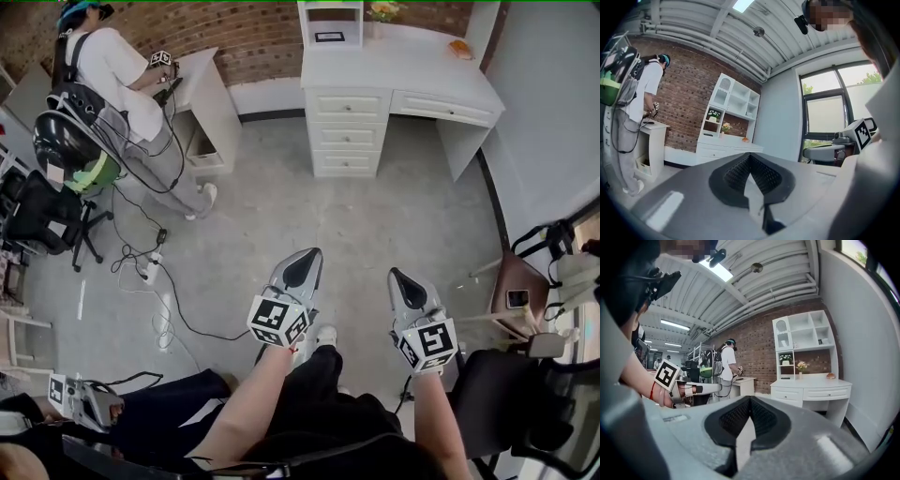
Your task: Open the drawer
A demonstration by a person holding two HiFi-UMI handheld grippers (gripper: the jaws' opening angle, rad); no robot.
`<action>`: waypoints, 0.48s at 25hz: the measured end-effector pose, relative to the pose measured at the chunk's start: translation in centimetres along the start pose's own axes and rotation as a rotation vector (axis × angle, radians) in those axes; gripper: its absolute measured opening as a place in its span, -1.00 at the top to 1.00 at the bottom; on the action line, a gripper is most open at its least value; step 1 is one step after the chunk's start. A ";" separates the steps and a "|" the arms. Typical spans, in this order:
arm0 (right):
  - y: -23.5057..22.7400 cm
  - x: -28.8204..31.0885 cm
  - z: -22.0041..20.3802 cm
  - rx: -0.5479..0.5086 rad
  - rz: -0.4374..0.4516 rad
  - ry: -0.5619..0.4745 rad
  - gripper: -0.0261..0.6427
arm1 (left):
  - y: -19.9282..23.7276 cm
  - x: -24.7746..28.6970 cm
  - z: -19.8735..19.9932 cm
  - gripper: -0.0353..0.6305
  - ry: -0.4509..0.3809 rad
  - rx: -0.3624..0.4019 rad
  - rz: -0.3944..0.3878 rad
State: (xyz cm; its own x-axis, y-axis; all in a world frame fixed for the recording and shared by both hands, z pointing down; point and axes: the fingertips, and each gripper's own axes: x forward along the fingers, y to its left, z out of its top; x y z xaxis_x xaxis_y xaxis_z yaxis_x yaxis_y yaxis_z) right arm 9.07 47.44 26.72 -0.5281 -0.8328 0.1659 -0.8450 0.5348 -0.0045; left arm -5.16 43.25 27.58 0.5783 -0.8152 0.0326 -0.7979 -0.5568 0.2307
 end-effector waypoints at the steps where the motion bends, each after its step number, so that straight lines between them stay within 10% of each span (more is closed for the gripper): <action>1: -0.2 0.8 0.1 0.000 0.000 0.003 0.92 | 0.7 0.6 0.1 0.89 0.004 -0.002 -0.003; 12: -2.8 7.4 -0.2 0.028 -0.043 -0.002 0.92 | 6.5 5.6 -0.3 0.89 0.014 -0.012 -0.023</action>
State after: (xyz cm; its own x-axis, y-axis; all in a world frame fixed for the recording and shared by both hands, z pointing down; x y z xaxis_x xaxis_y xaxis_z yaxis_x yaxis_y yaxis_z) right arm 7.55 39.82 28.20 -0.4914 -0.8552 0.1650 -0.8689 0.4944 -0.0251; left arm -7.10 35.08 29.53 0.5989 -0.7997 0.0413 -0.7824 -0.5734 0.2432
